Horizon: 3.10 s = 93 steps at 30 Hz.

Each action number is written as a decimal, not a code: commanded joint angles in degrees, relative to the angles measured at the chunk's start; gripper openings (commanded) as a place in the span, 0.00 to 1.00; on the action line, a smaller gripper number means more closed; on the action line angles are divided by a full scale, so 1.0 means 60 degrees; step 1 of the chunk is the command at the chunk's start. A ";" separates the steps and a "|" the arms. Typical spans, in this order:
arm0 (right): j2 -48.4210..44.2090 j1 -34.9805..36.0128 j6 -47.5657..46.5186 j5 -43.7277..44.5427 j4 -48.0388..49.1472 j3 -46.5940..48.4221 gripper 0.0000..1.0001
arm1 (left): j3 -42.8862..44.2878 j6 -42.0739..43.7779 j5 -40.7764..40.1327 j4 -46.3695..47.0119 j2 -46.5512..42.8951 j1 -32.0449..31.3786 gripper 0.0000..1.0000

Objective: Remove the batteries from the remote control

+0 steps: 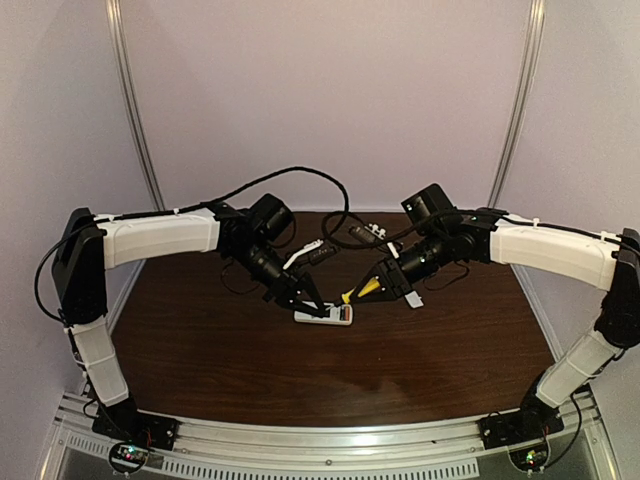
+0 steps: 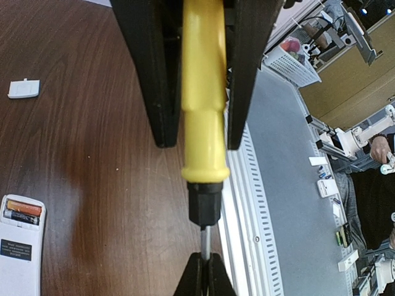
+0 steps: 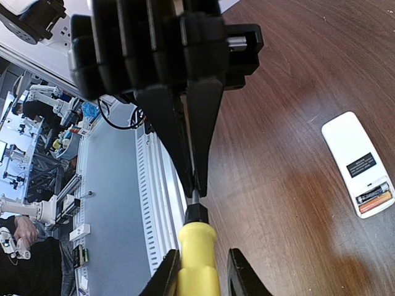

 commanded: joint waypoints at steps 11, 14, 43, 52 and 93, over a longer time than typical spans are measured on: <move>0.0030 0.0039 0.0070 0.0171 0.0203 0.0206 0.40 | 0.0109 0.0110 0.0007 0.0224 0.0066 0.0058 0.00; 0.0034 0.0052 0.0122 0.0162 0.0270 0.0206 0.40 | 0.0120 0.0102 0.0018 0.0237 0.0069 0.0051 0.00; -0.0067 0.0053 -0.0169 0.0058 -0.0146 0.0062 0.00 | 0.0022 0.0142 -0.0298 0.0309 -0.0196 0.0065 0.44; -0.0741 0.0053 -0.0222 0.0665 -0.0138 -0.0415 0.00 | -0.1297 -0.0433 -0.1547 0.1490 -0.1349 0.0274 0.95; -0.1524 -0.0283 -0.0145 0.3586 0.0419 -0.1332 0.00 | -0.6213 -0.1144 -0.6810 0.8931 -0.3631 0.0944 0.97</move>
